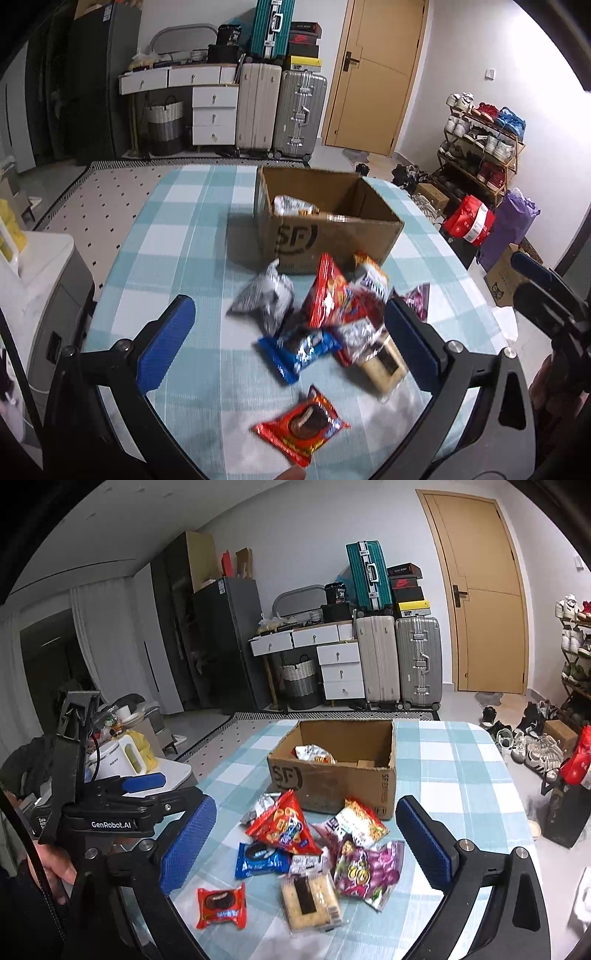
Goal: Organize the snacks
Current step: 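Withdraw both tools from the box back toward the snack pile, then grasp the red cookie pack with the left tool, then grasp the clear cracker pack with the right tool while the left tool holds the cookie pack, then carry the cookie pack and cracker pack over the cardboard box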
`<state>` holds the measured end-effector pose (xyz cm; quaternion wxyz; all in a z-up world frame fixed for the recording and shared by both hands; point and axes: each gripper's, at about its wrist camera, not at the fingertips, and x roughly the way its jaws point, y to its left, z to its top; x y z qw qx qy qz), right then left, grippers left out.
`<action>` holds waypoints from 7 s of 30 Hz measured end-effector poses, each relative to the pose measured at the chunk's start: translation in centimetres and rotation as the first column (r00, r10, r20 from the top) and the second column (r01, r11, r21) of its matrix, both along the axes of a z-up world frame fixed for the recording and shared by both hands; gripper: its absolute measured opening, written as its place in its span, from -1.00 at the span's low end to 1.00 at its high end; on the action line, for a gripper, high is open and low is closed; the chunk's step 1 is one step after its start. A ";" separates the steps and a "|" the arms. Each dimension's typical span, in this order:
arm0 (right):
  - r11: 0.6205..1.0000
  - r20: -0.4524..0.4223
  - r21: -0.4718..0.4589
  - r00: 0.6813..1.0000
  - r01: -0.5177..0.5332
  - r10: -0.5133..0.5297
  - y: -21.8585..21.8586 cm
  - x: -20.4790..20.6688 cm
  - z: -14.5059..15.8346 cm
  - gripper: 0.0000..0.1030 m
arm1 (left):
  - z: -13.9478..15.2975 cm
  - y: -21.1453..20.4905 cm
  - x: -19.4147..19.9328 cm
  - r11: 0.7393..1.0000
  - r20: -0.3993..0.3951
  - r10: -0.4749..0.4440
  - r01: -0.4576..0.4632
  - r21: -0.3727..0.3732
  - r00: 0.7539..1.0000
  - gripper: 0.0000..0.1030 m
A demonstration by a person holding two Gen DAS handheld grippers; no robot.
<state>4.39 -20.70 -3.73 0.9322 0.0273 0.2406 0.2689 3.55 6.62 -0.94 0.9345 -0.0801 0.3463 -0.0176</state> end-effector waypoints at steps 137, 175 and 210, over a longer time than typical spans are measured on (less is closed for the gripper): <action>0.996 -0.339 -0.019 0.937 -0.090 0.079 2.0 3.0 -12.7 0.19 | -10.6 -0.5 -1.3 0.976 -0.167 -0.174 0.149 -0.156 0.970 -0.20; 0.991 -0.174 0.066 0.976 -0.119 0.129 2.0 11.5 -1.5 0.20 | -0.9 -2.6 13.8 0.953 -0.062 -0.281 0.271 -0.135 0.958 -0.20; 0.989 -0.262 -0.027 0.956 -0.144 0.132 6.7 30.0 -5.0 0.20 | -5.8 0.1 35.2 0.961 -0.183 -0.253 0.224 -0.162 0.950 -0.20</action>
